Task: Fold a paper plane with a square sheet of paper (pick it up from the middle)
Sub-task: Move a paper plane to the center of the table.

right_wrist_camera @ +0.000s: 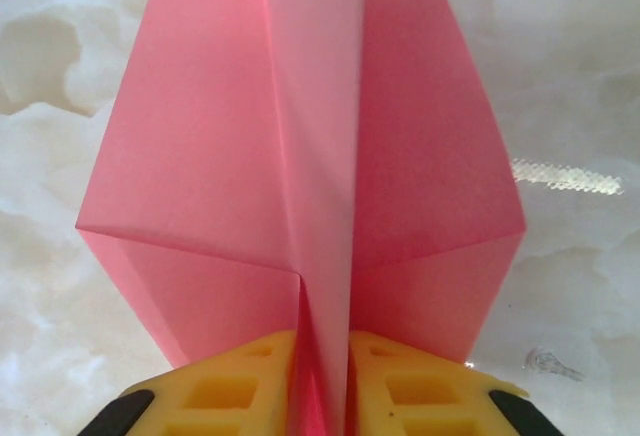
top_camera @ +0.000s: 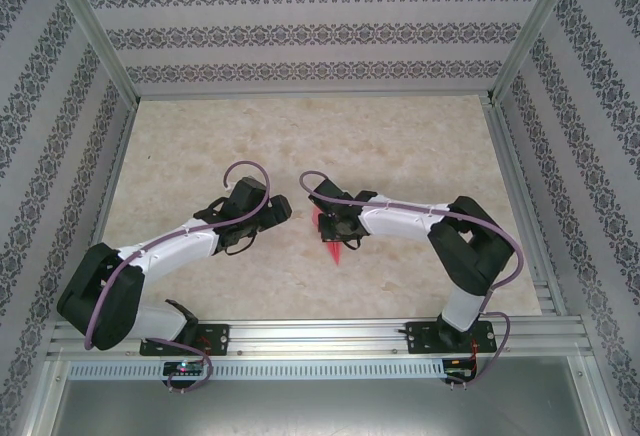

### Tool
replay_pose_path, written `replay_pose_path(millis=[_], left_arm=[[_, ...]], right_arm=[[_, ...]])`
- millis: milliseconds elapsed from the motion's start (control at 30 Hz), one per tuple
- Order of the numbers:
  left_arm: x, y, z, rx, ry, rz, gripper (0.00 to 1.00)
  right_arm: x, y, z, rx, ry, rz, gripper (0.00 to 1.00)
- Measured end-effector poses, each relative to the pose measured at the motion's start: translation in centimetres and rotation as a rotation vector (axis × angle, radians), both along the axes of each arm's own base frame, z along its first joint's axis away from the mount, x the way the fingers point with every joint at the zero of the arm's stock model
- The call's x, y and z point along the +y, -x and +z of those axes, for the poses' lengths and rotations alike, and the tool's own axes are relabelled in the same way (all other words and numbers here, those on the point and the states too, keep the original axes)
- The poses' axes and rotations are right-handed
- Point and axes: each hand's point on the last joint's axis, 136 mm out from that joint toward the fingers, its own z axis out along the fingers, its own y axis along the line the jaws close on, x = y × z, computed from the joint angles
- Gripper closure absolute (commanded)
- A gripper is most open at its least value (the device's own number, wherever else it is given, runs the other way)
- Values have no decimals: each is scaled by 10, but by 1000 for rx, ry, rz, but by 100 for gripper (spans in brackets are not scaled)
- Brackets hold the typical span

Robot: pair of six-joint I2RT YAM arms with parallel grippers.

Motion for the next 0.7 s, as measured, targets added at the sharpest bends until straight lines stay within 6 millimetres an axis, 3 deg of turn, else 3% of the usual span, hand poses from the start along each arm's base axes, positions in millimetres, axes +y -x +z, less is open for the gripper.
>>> replay_pose_path(millis=[267,700], left_arm=[[4,2,-3,11,-19,8,0],[13,7,-10,42,-60,25,0]], right_arm=[[-1,2,-11,22,23,-1,80],[1,-1,-11,11,28,-20,96]])
